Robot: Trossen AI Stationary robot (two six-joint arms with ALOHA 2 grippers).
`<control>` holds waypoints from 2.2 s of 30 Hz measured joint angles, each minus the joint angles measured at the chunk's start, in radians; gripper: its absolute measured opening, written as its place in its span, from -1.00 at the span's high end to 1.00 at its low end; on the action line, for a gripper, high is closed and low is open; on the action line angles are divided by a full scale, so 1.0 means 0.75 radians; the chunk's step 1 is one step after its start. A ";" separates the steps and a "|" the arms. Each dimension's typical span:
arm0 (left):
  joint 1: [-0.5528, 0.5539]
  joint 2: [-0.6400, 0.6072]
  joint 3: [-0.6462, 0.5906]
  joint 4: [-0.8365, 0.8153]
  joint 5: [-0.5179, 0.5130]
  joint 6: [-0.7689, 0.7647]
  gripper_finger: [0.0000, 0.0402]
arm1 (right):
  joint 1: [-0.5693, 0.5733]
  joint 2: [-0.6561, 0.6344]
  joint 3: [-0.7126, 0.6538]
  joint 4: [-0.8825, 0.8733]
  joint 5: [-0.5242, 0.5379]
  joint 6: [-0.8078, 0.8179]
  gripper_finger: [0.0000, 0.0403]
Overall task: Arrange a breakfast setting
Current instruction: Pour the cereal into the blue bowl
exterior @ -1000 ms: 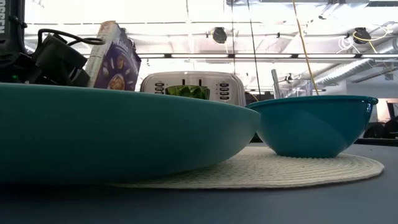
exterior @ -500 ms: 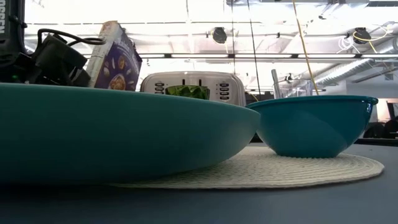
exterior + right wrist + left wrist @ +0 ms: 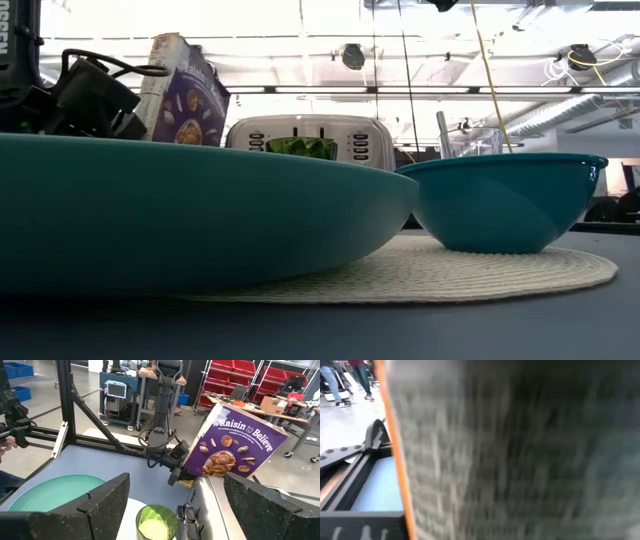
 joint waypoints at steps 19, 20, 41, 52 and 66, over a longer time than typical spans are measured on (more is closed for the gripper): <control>-0.001 -0.001 0.000 0.006 -0.024 -0.009 -0.65 | 0.001 0.021 0.000 0.000 -0.001 0.075 -0.58; 0.000 -0.001 0.000 0.006 -0.026 -0.002 -0.70 | 0.001 0.021 0.000 0.000 -0.001 0.081 -0.58; -0.015 -0.003 0.001 0.026 -0.030 -0.024 -0.97 | 0.002 0.021 0.000 0.001 -0.001 0.106 -0.58; -0.126 -0.004 0.002 0.193 -0.049 0.059 -0.97 | 0.002 0.021 0.000 0.001 -0.001 0.106 -0.58; -0.213 -0.004 0.001 0.457 -0.232 0.320 -0.97 | 0.002 0.021 0.000 0.001 -0.001 0.107 -0.58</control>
